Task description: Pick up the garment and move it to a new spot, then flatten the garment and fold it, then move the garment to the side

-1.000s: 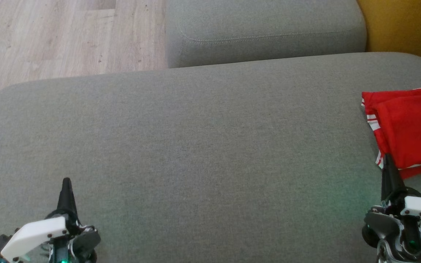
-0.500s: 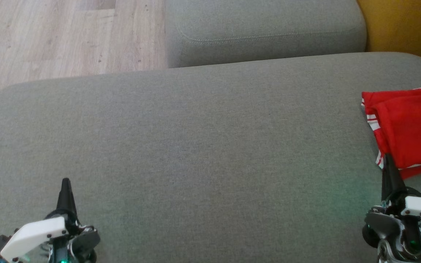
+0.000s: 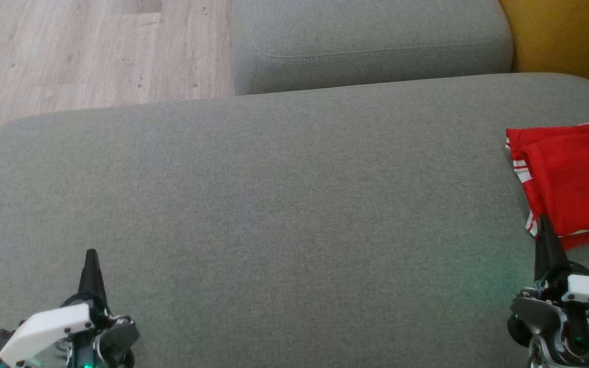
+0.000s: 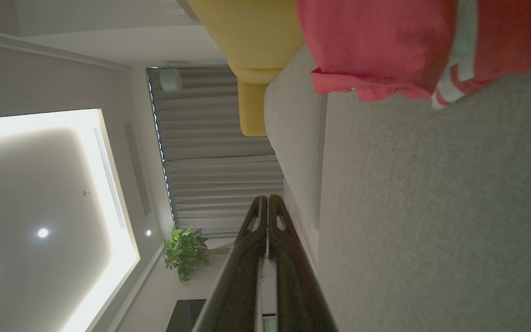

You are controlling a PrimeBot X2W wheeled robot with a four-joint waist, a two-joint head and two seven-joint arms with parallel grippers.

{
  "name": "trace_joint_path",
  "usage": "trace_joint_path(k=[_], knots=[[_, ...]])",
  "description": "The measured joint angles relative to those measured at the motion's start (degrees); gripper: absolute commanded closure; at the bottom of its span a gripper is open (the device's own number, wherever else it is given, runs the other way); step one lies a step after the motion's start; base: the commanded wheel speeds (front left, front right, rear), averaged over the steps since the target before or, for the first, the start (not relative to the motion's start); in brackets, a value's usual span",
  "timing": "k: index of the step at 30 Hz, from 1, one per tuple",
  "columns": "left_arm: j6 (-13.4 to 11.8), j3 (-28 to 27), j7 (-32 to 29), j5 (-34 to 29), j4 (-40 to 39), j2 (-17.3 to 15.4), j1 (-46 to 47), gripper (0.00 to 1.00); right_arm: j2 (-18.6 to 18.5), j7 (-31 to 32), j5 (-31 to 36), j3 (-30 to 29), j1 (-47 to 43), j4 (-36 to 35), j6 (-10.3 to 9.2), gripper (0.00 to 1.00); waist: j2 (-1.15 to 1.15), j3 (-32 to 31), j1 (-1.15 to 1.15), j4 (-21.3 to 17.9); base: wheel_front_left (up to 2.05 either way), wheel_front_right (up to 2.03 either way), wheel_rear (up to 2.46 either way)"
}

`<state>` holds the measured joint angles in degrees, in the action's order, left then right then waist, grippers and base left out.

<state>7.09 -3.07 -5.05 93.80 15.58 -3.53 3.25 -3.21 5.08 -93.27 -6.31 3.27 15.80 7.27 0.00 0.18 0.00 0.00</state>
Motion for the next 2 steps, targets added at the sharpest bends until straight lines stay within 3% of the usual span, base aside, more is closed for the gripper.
trace_joint_path(k=[2], knots=[[0.0, -0.07, 0.0, 0.0, 0.01, 0.04, 0.0, 1.0, 0.01, 0.05, 0.01, -0.01, 0.0, 0.0, 0.0, 1.0, 0.0, 0.0, 0.0, 0.0, 0.0, 0.0, 0.0]])
